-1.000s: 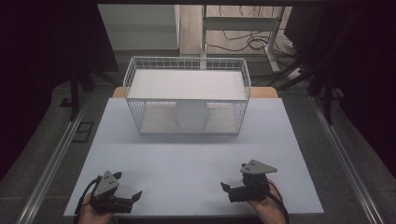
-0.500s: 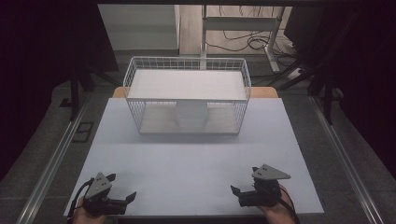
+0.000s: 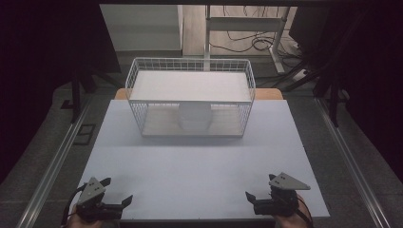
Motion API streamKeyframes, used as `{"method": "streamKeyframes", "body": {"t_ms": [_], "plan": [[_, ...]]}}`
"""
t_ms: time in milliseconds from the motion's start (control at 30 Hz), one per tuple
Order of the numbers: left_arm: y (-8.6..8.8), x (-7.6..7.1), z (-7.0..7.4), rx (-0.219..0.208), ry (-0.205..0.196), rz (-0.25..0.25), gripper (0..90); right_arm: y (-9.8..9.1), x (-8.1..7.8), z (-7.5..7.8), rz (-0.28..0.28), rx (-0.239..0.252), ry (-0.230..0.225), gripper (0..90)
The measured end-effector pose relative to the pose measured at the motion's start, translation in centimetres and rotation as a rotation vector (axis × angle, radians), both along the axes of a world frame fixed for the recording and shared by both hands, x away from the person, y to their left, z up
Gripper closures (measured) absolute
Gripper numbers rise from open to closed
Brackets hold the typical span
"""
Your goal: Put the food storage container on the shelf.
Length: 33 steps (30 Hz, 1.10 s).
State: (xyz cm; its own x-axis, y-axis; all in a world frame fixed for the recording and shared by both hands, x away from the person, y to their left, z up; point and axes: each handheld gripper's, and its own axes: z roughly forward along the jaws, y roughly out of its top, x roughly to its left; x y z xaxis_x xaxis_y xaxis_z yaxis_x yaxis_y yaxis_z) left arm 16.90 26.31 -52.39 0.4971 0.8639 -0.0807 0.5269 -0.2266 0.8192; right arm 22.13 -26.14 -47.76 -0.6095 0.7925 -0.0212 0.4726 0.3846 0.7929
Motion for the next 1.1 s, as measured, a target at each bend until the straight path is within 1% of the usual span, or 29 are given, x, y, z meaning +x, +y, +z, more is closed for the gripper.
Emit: {"method": "streamKeyframes", "body": {"t_ms": [33, 100, 133, 233, 300, 567, 600, 700, 733, 833, 867, 933, 967, 1000, 1100], "plan": [[0.1, -0.1, 0.1, -0.008, -0.001, 0.008, 0.0, -0.5, -0.2, 0.0, -0.013, 0.001, 0.001, 0.0], [0.3, -0.1, 0.2, -0.021, -0.004, 0.012, 0.0, -0.7, -0.3, -0.1, -0.018, 0.000, 0.000, 0.0], [0.4, -0.2, 0.3, -0.024, -0.009, 0.018, 0.0, -1.1, -0.6, -0.1, -0.032, 0.003, -0.002, 0.0], [0.5, -0.4, 0.5, -0.020, -0.013, 0.020, 0.0, -1.5, -0.8, 0.0, -0.046, 0.002, -0.003, 0.0], [0.6, -0.7, 0.5, -0.020, -0.016, 0.028, 0.0, -2.1, -1.1, 0.0, -0.062, 0.006, -0.006, 0.0], [1.2, -1.2, 0.0, -0.014, -0.004, 0.047, 0.0, -3.5, -1.8, -0.2, -0.106, 0.020, -0.003, 0.0], [1.3, -1.3, -0.1, -0.012, -0.005, 0.052, 0.0, -4.0, -2.0, -0.3, -0.121, 0.026, 0.000, 0.0], [1.4, -1.4, -0.2, -0.012, -0.007, 0.061, 0.0, -4.3, -2.2, -0.5, -0.130, 0.028, 0.003, 0.0], [1.5, -1.5, -0.2, -0.013, -0.010, 0.068, 0.0, -4.7, -2.3, -0.7, -0.144, 0.024, 0.007, 0.0], [1.4, -1.5, -0.2, -0.007, -0.009, 0.070, 0.0, -4.9, -2.4, -1.0, -0.149, 0.020, 0.012, 0.0], [1.4, -1.5, -0.2, -0.003, -0.008, 0.070, 0.0, -5.1, -2.5, -1.3, -0.158, 0.015, 0.023, 0.0], [1.2, -1.5, -0.2, 0.014, -0.006, 0.072, 0.0, -5.2, -2.5, -1.5, -0.162, 0.010, 0.025, 0.0], [1.1, -1.4, -0.3, 0.027, -0.001, 0.071, 0.0, -5.4, -2.6, -1.9, -0.173, -0.004, 0.043, 0.0], [1.1, -1.4, -0.3, 0.033, 0.001, 0.072, 0.0, -5.4, -2.6, -2.0, -0.177, -0.010, 0.052, 0.0], [1.1, -1.3, -0.3, 0.035, 0.011, 0.072, 0.0, -5.5, -2.6, -1.9, -0.186, -0.003, 0.046, 0.0]]}}
